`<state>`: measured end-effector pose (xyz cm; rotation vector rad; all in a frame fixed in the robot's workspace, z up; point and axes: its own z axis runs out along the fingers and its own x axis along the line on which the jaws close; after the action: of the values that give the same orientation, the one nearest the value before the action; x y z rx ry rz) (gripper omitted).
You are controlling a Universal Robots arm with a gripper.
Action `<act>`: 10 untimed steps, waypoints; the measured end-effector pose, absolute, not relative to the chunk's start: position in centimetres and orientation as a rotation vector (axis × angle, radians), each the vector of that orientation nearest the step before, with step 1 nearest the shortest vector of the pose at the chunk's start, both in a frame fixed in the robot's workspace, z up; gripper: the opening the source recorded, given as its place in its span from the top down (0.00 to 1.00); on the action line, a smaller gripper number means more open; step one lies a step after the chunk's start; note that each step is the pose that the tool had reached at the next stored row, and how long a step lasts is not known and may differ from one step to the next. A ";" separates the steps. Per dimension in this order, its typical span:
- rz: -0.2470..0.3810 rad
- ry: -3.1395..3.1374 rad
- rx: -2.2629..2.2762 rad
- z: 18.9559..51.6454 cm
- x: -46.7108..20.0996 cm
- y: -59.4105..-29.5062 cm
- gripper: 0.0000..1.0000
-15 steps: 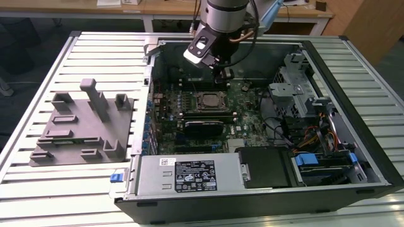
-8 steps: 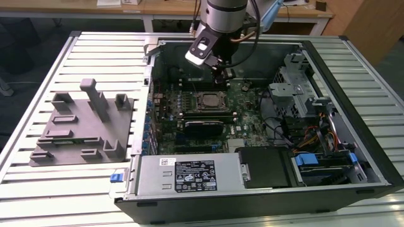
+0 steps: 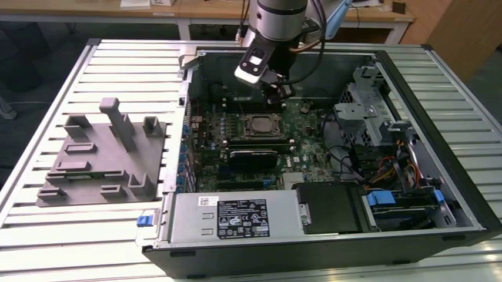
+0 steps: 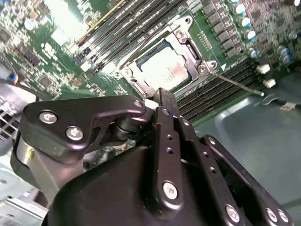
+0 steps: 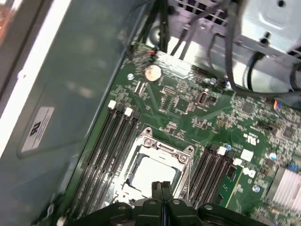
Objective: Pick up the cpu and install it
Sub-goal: 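Install the first cpu locking lever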
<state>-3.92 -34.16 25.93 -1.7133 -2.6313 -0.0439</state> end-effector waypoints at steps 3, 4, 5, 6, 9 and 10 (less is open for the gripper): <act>-0.044 -2.676 -1.641 25.9 -3.9 -34.2 0.89; -0.044 -2.690 -1.617 25.9 -3.9 -34.2 0.89; -0.044 -2.705 -1.593 25.9 -3.9 -34.2 0.89; -0.044 -2.720 -1.566 25.9 -3.9 -34.2 0.89; -0.044 -2.761 -1.491 25.9 -3.9 -34.2 0.89; -0.044 -2.774 -1.466 25.8 -3.9 -34.2 0.89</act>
<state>-3.92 -34.16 25.84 -1.4657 -2.7739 -0.0436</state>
